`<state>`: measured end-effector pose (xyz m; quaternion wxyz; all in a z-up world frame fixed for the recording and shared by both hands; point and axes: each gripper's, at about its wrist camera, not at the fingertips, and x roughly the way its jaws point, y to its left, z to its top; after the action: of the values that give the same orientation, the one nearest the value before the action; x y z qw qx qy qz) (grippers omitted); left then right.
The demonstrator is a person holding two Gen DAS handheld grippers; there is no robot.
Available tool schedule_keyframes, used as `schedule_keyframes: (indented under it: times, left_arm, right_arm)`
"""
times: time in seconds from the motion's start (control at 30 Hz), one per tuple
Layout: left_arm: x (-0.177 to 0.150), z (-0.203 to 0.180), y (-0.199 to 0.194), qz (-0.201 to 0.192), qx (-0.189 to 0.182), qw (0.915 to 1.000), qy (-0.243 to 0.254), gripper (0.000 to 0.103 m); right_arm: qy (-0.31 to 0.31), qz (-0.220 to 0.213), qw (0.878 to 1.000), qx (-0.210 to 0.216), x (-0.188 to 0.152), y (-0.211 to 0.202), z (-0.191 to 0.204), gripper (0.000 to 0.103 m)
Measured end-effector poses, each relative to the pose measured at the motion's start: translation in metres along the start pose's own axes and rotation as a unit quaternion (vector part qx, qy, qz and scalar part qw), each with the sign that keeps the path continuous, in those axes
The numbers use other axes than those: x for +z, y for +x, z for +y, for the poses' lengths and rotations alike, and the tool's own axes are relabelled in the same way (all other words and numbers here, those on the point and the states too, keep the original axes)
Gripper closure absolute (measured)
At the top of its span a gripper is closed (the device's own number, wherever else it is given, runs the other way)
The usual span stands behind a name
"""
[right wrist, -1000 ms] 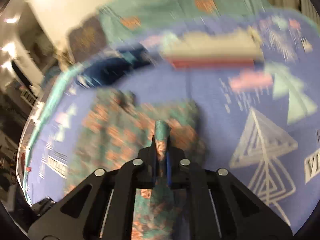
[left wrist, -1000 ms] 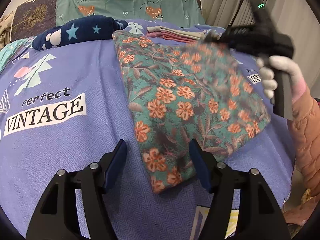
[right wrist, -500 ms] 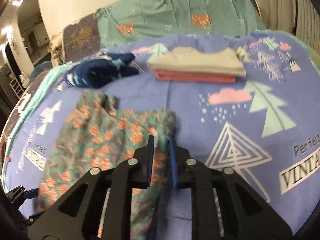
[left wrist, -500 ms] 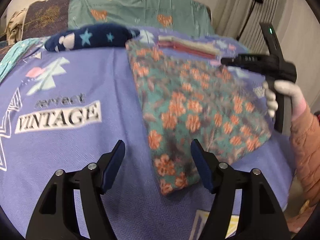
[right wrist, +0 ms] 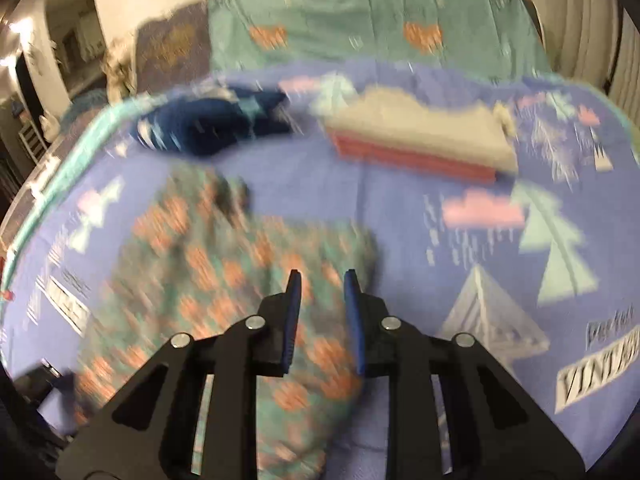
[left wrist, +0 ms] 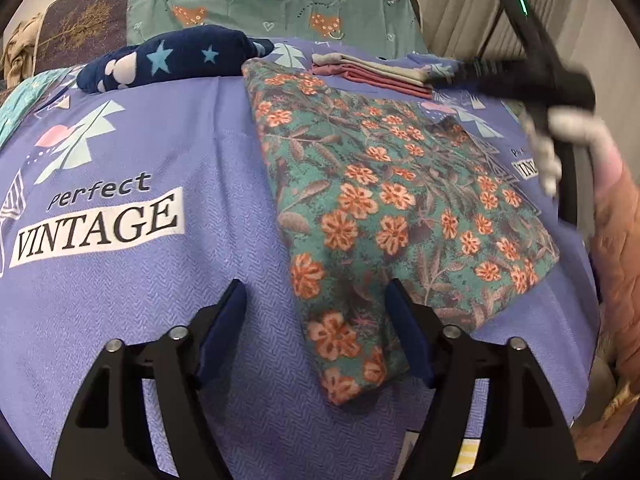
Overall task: Fold small clothes
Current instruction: 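Move both open grippers over the flattened floral shirt's end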
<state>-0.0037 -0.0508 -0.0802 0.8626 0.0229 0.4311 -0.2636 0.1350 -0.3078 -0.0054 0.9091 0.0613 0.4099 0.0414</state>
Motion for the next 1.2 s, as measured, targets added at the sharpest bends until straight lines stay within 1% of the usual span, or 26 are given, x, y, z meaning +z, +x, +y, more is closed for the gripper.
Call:
schedule_keyframes:
  times: [0.1, 0.17, 0.3, 0.33, 0.37, 0.43, 0.5, 0.57, 0.67, 0.7, 0.77, 0.8, 0.83, 0.9, 0.97, 1.03, 1.13, 1.2]
  left_arm:
    - [0.0, -0.002, 0.002, 0.001, 0.004, 1.0, 0.008, 0.024]
    - [-0.002, -0.003, 0.001, 0.0, 0.002, 1.0, 0.008, 0.024]
    - [-0.003, -0.004, 0.001, 0.0, -0.002, 1.0, 0.007, 0.022]
    - [-0.003, -0.004, 0.001, 0.001, -0.003, 1.0, 0.008, 0.021]
    - [-0.004, -0.004, 0.002, 0.001, -0.004, 1.0, 0.008, 0.02]
    - [-0.003, -0.003, 0.002, 0.002, -0.007, 0.9999, 0.009, 0.019]
    - [-0.003, -0.003, 0.003, 0.002, -0.007, 0.9999, 0.009, 0.019]
    - [-0.004, -0.003, 0.002, 0.002, -0.009, 0.9999, 0.009, 0.018]
    - [-0.004, -0.003, 0.002, 0.002, -0.009, 0.9999, 0.009, 0.018]
    - [-0.004, -0.003, 0.002, 0.002, -0.009, 0.9999, 0.01, 0.018]
    - [-0.004, -0.004, 0.002, 0.002, -0.007, 0.9999, 0.011, 0.018]
    - [-0.004, -0.004, 0.002, 0.001, -0.006, 0.9999, 0.013, 0.018]
    - [-0.004, -0.004, 0.002, 0.001, -0.005, 0.9999, 0.014, 0.018]
    - [-0.004, -0.006, 0.002, 0.001, 0.0, 0.9999, 0.017, 0.018]
    - [-0.004, -0.007, 0.002, 0.001, 0.003, 0.9998, 0.019, 0.018]
    - [-0.004, -0.007, 0.002, 0.001, 0.005, 0.9998, 0.019, 0.018]
    - [-0.002, -0.006, -0.002, -0.005, 0.008, 0.9998, 0.017, 0.018]
    - [0.001, -0.003, -0.008, -0.013, -0.004, 0.9999, 0.009, 0.02]
  right_arm:
    - [-0.027, 0.011, 0.999, 0.023, 0.017, 0.012, 0.021, 0.067]
    - [-0.039, 0.04, 0.997, 0.055, 0.024, 0.037, 0.04, 0.066]
    - [-0.034, 0.085, 0.992, 0.082, 0.036, 0.086, 0.064, 0.066]
    - [-0.04, 0.1, 0.991, 0.076, 0.038, 0.101, 0.069, 0.067]
    - [-0.052, 0.11, 0.991, 0.057, 0.036, 0.112, 0.075, 0.069]
    - [-0.073, 0.122, 0.99, 0.022, 0.034, 0.138, 0.079, 0.069]
    - [-0.061, 0.11, 0.992, 0.028, 0.036, 0.14, 0.077, 0.069]
    - [-0.042, 0.101, 0.994, 0.031, 0.038, 0.129, 0.072, 0.07]
    - [-0.047, 0.062, 0.997, 0.021, 0.035, 0.094, 0.066, 0.068]
    - [-0.047, 0.048, 0.997, 0.025, 0.032, 0.079, 0.061, 0.066]
    - [-0.038, 0.022, 0.999, 0.032, 0.023, 0.044, 0.046, 0.058]
    - [-0.031, 0.01, 0.999, 0.035, 0.012, 0.022, 0.035, 0.056]
    - [-0.026, 0.006, 0.999, 0.035, 0.005, 0.009, 0.028, 0.055]
    - [-0.014, 0.0, 0.999, 0.033, -0.02, -0.02, 0.012, 0.054]
    - [-0.004, 0.002, 0.999, 0.035, -0.047, -0.04, -0.002, 0.052]
    - [0.004, 0.011, 0.999, 0.034, -0.071, -0.053, -0.008, 0.05]
    - [0.025, 0.022, 0.999, 0.038, -0.101, -0.069, -0.021, 0.043]
    - [0.049, 0.025, 0.997, 0.052, -0.113, -0.073, -0.031, 0.042]
